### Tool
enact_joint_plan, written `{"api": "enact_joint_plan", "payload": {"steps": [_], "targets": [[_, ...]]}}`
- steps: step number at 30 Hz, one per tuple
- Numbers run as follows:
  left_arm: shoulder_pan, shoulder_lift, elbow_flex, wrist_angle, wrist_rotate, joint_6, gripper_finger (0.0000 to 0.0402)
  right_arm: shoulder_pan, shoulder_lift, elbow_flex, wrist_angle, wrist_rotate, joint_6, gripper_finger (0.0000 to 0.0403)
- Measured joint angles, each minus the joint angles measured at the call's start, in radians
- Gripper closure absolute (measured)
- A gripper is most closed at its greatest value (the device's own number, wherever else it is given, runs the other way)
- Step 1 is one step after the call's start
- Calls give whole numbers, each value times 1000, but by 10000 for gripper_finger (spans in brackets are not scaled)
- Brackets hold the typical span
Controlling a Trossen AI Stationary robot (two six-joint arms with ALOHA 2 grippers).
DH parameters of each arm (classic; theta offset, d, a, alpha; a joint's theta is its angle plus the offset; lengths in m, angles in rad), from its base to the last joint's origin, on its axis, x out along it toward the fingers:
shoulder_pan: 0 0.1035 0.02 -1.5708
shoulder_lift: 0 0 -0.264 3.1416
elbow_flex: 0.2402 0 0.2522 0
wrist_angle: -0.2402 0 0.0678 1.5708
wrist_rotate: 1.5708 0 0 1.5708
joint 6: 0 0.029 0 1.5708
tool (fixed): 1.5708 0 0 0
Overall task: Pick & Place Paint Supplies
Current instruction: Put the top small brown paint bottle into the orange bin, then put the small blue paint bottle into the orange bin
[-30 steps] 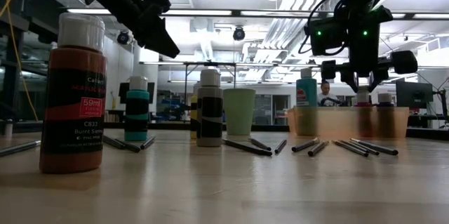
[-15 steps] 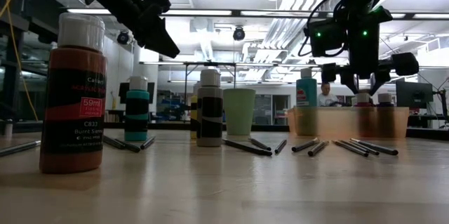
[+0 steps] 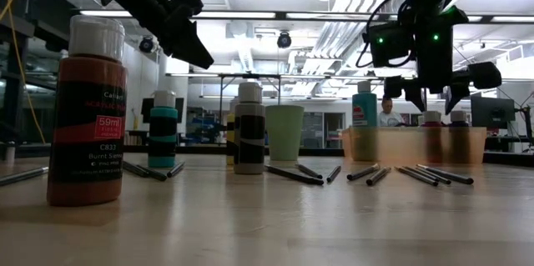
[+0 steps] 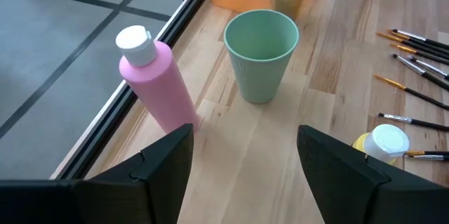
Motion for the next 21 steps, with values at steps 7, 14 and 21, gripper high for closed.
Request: {"api": "enact_joint_plan", "payload": {"steps": [7,14,21], "targets": [[0,0,0,0,-2,0,156,0,-85,0,0,36,-3,201],[0,0,0,0,-1,0,156,0,-179,0,122,60,-216,196],[0,0,0,0,-1,0,156,10,-257,0,414,-36,-629,199]]}}
